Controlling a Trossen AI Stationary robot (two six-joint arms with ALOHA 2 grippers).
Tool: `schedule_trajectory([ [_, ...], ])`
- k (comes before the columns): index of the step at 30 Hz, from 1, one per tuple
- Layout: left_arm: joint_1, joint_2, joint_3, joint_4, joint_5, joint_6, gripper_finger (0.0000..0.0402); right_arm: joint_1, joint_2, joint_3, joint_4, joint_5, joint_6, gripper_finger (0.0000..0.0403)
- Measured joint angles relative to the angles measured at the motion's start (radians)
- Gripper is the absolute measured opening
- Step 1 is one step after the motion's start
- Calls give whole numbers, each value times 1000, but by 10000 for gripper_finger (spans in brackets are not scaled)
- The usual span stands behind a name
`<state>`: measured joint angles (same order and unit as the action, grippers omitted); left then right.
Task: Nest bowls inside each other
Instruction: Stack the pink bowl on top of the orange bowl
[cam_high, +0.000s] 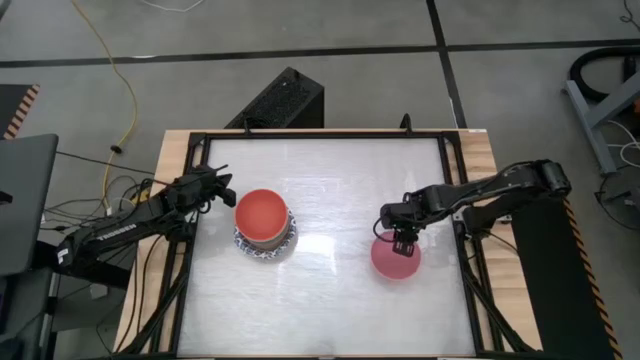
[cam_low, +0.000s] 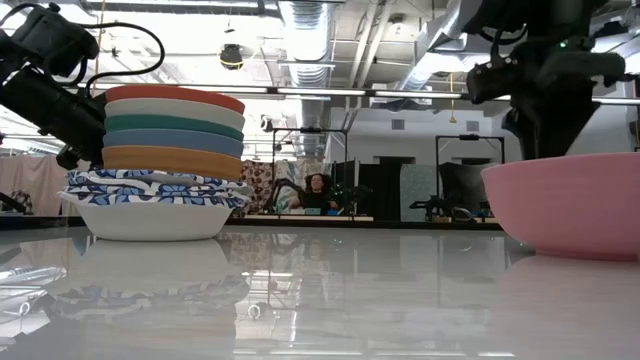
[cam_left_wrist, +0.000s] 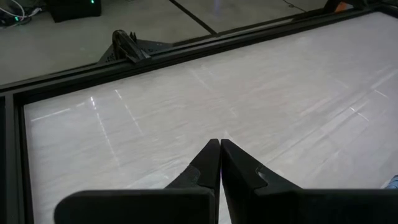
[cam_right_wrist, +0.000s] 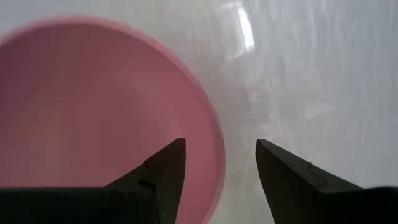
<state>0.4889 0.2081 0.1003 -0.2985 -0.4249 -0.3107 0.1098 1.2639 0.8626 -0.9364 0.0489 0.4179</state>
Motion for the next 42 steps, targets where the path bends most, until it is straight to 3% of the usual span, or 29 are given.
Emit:
schedule_trajectory([
  [11, 0, 3, 0, 0, 0, 1, 0, -2, 0, -53, 13, 12, 44, 202],
  [13, 0, 3, 0, 0, 0, 1, 0, -2, 0, -53, 12, 28, 46, 174],
  [18, 0, 3, 0, 0, 2, 1, 0, -8, 0, -53, 11, 32, 46, 50],
  [20, 0, 3, 0, 0, 2, 1, 0, -16, -1, -52, 12, 31, 46, 18],
  [26, 0, 3, 0, 0, 3, 1, 0, -22, -1, -52, 94, 54, 87, 13],
  [37, 0, 3, 0, 0, 5, 1, 0, -134, 0, -46, 476, 85, 263, 6],
  [42, 0, 3, 0, 0, 5, 1, 0, -162, 1, 41, 512, 102, 217, 6],
])
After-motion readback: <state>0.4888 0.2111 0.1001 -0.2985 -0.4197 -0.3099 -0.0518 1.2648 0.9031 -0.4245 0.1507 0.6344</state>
